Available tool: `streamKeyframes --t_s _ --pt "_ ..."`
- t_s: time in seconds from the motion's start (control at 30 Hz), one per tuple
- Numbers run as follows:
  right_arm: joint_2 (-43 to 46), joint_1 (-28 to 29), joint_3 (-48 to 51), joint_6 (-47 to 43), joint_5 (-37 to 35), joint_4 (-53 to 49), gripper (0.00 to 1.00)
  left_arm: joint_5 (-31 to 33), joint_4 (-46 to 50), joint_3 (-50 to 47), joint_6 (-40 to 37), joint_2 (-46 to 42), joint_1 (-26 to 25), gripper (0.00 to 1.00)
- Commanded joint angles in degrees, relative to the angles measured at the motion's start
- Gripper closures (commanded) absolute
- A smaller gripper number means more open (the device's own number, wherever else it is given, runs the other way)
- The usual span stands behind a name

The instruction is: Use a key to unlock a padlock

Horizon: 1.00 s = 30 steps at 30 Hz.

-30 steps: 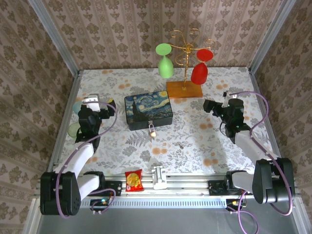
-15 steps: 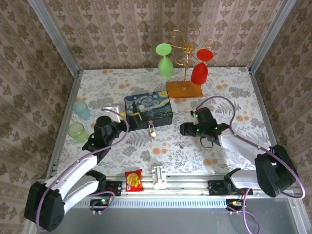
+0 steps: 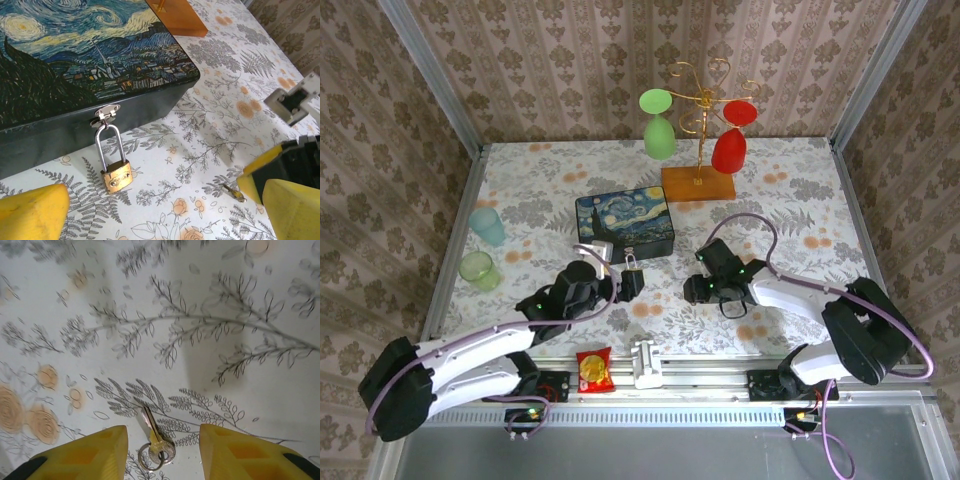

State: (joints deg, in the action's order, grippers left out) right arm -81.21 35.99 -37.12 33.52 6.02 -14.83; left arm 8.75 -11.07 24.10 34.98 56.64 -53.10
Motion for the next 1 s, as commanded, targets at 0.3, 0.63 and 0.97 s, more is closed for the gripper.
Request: streamKeyframes --t_s 0.3,0.63,0.97 --pt "-0.74 3.23 0.40 2.82 -3.58 -3.35 0.61 2.41 -5.71 2.35 1.80 6.76 -3.17 0.00" --pt "-2.50 5.18 -0.76 2.50 -5.32 -4.03 0.64 2.92 -6.09 1.80 1.56 7.08 -3.20 0.00" --pt "-5.16 6.29 -1.75 0.75 -6.55 -3.79 0.71 3.29 -7.61 0.60 1.99 7.75 -3.15 0.00"
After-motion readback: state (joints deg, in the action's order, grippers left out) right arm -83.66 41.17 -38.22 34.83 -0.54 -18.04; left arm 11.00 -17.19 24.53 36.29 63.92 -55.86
